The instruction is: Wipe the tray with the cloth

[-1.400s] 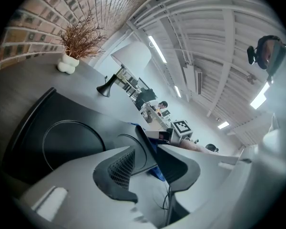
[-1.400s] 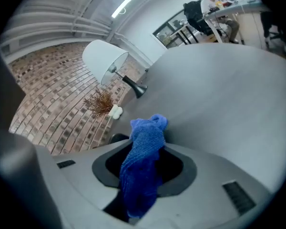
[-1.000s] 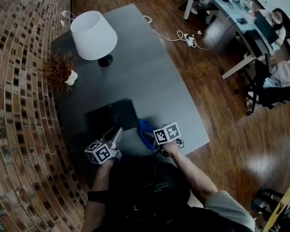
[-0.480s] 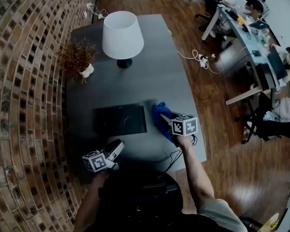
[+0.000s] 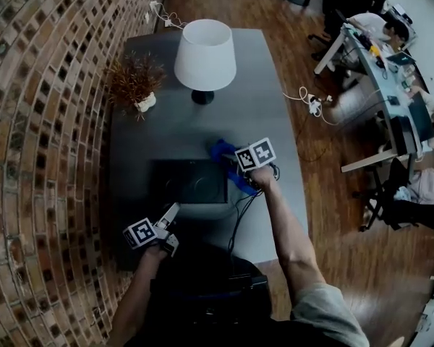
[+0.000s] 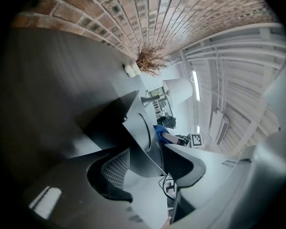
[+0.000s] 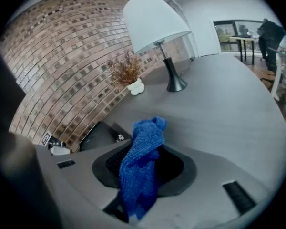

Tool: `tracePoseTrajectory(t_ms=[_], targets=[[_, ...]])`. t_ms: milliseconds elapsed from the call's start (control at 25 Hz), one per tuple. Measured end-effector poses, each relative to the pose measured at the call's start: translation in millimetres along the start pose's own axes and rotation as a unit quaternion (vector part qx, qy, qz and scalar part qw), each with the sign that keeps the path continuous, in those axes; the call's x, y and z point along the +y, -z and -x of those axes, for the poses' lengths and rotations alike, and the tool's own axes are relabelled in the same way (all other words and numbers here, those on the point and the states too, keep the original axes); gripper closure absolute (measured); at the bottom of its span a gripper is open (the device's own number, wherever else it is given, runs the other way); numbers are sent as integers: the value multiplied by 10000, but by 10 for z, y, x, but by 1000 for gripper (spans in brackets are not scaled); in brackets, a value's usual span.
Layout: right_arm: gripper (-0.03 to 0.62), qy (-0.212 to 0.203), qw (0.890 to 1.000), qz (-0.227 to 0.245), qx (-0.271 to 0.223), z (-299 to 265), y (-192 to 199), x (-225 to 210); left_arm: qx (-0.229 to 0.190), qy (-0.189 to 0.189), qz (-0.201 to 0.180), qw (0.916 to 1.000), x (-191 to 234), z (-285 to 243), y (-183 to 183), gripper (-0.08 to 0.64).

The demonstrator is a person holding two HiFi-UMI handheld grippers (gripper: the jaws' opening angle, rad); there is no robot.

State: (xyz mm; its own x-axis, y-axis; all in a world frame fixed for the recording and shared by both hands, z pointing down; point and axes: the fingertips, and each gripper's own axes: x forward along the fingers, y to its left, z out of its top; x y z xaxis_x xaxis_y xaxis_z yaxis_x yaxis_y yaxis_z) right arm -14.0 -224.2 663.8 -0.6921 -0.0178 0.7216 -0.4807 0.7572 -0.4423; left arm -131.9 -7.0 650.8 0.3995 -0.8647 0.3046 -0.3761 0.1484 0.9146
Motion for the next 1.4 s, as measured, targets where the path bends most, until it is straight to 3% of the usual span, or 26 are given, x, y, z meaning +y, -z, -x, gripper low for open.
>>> tracePoseTrajectory(t_ms=[160, 320, 600, 760, 920, 1080, 1160, 1240, 1400], targets=[[462, -478, 9973, 299, 464, 29, 286, 238, -154, -191, -167, 9996, 109, 75, -208, 354], [462, -770, 9955, 230, 505, 128, 721, 605, -148, -353, -484, 9981, 149, 22, -543, 342], [462, -1021, 9939, -391, 111, 135, 1484, 1451, 495, -247, -1063, 9928, 76, -467, -829, 344], [462, -739, 9912, -1050, -332, 180, 1661, 1423, 767, -219, -1341, 9878, -31, -545, -786, 345], [462, -305, 9785, -1707, -1119, 482, 1383, 1022, 1048, 247, -1724, 9791, -429, -128, -541, 387], [462, -185, 9616, -2025, -1843, 474, 682, 644, 1972, 856, -1764, 9605, -802, 241, 353, 387], [462, -134, 9577, -2139, -1918, 300, 365, 476, 2259, 956, -1593, 9563, -803, 310, 638, 388], [462, -159, 9571, -2261, -1804, 89, 160, 384, 2275, 958, -1346, 9597, -759, 306, 697, 408], [462, -212, 9690, -2114, -1259, -117, 222, 505, 2141, 693, -1634, 9606, -577, 241, 645, 403]])
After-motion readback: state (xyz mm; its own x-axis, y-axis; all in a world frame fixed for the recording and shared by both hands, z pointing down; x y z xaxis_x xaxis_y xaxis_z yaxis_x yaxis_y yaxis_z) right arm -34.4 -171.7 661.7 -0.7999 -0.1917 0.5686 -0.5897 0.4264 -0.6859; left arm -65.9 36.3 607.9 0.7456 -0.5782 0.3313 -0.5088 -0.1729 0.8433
